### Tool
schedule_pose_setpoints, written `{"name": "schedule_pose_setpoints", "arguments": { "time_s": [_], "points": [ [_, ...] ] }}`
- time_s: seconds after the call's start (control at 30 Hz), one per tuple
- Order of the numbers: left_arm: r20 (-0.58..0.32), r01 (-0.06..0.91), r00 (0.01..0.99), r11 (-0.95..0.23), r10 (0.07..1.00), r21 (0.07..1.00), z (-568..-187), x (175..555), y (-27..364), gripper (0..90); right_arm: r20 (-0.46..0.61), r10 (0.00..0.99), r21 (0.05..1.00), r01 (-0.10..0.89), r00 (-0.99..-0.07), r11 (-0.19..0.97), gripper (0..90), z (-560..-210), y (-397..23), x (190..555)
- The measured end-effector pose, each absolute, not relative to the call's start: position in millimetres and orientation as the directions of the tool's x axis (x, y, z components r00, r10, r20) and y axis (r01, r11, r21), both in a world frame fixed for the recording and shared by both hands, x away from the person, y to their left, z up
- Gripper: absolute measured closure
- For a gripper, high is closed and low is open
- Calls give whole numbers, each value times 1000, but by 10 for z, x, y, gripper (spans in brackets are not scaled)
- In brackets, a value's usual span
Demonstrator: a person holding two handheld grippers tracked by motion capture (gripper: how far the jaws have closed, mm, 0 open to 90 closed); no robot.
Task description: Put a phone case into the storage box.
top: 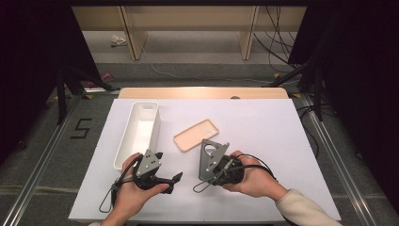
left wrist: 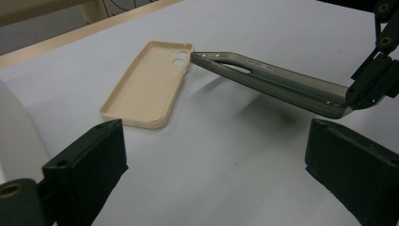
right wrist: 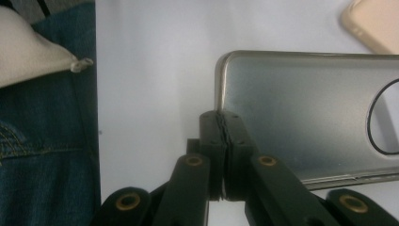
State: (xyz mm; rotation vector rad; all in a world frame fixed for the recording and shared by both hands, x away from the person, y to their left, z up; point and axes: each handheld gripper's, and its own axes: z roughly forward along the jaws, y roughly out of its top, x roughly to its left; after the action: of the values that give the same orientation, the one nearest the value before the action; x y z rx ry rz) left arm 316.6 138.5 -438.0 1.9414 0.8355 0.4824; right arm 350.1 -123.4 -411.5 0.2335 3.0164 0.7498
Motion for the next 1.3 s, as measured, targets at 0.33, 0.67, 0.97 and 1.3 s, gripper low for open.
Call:
{"name": "schedule_pose_setpoints", "arguments": {
  "time_s": [0.33, 0.67, 0.97, 1.3],
  "points": [
    [-49, 368, 683, -285, 729, 885, -4285, 3339, 1304, 97, 3, 168, 581, 138, -986, 802, 889, -4046, -1369, 3516],
    [-105, 390, 657, -217, 747, 895, -4124, 3569, 1263, 121, -17, 179, 658, 123, -984, 743, 889, -4043, -1487, 3469],
    [-128, 426, 662, -230, 738, 875, -4000, 3764, 1109, 146, -22, 188, 667, 125, -982, 734, 889, -4078, -1528, 3448],
    [-162, 507, 671, -288, 723, 812, -3912, 4053, 800, 163, -33, 184, 671, 115, -982, 733, 889, -4063, -1514, 3437]
  ]
}}
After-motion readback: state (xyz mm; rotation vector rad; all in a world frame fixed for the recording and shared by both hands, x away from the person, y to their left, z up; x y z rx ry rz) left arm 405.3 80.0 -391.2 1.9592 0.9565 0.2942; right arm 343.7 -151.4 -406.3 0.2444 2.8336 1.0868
